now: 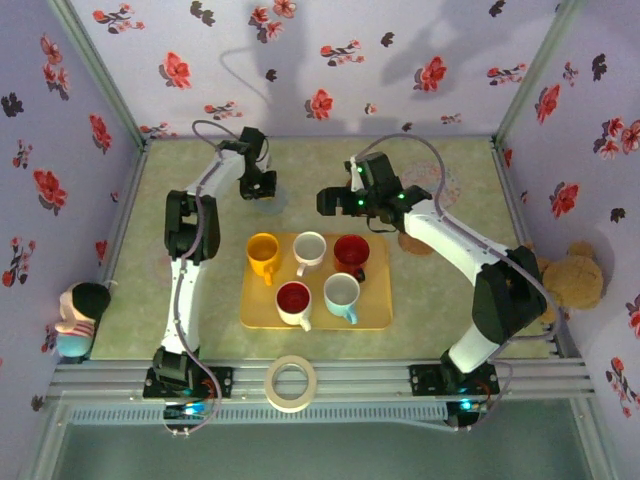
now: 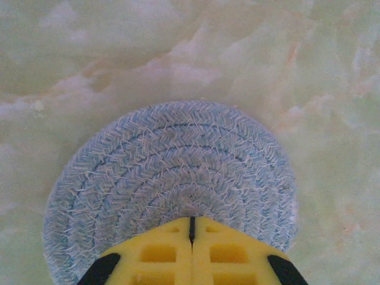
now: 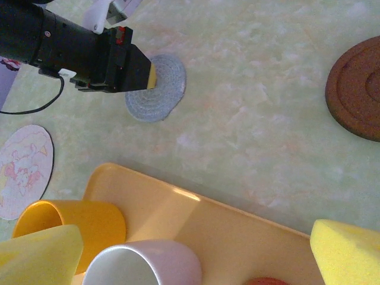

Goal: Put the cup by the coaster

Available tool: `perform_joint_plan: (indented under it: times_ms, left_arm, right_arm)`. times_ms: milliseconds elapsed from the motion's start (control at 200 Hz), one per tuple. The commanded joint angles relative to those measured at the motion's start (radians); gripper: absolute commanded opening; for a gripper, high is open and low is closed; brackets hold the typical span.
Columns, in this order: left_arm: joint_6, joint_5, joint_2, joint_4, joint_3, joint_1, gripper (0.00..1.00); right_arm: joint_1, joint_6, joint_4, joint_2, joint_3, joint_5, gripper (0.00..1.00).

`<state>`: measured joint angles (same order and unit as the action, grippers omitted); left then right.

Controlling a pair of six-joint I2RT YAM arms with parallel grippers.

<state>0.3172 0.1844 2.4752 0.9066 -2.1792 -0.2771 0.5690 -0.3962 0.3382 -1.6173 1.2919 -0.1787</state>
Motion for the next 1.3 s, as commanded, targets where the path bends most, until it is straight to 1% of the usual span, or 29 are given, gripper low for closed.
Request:
perform_joint_plan:
  times_ms: [0,195,540,725,840,880,900,1010,1115,1225,1295]
  left_arm:
    - [0.019,0.013,0.072,0.078,-0.011,-0.020,0.07]
    - [0.010,0.016,0.054,0.114,-0.044,-0.019,0.12]
    - [0.061,0.016,0.003,0.137,-0.121,-0.019,0.21]
    - [0.058,0.019,-0.039,0.173,-0.200,-0.020,0.28]
    - [0.051,0.017,-0.063,0.204,-0.271,-0.018,0.35]
    - [0.048,0.014,-0.072,0.217,-0.294,-0.017,0.36]
    - [0.047,0.012,-0.079,0.222,-0.303,-0.017,0.38]
    - [0.050,-0.020,-0.118,0.252,-0.321,-0.011,0.44]
    - [0.028,-0.064,-0.177,0.286,-0.296,-0.009,0.51]
    - [0.001,-0.121,-0.265,0.302,-0.222,-0.010,0.63]
    - [-0.006,-0.171,-0.328,0.302,-0.162,-0.008,0.67]
  right_arm:
    - [0.006,0.013,0.032,0.031,-0.002,0.027,1.00]
    - [0.006,0.020,0.050,0.041,-0.002,0.043,1.00]
    - [0.006,0.024,0.047,0.043,-0.001,0.055,0.99]
    - [0.006,0.046,0.075,0.051,0.008,0.041,1.00]
    - [0.006,0.061,0.100,0.061,0.007,0.032,0.99]
    - [0.006,0.064,0.102,0.067,0.004,0.027,1.00]
    - [0.006,0.064,0.104,0.070,0.002,0.025,0.99]
    - [0.008,0.060,0.104,0.088,-0.006,0.002,1.00]
    - [0.017,0.064,0.112,0.106,-0.009,-0.011,1.00]
    - [0.032,0.078,0.116,0.129,-0.013,-0.020,1.00]
    - [0.044,0.092,0.119,0.142,-0.014,-0.024,1.00]
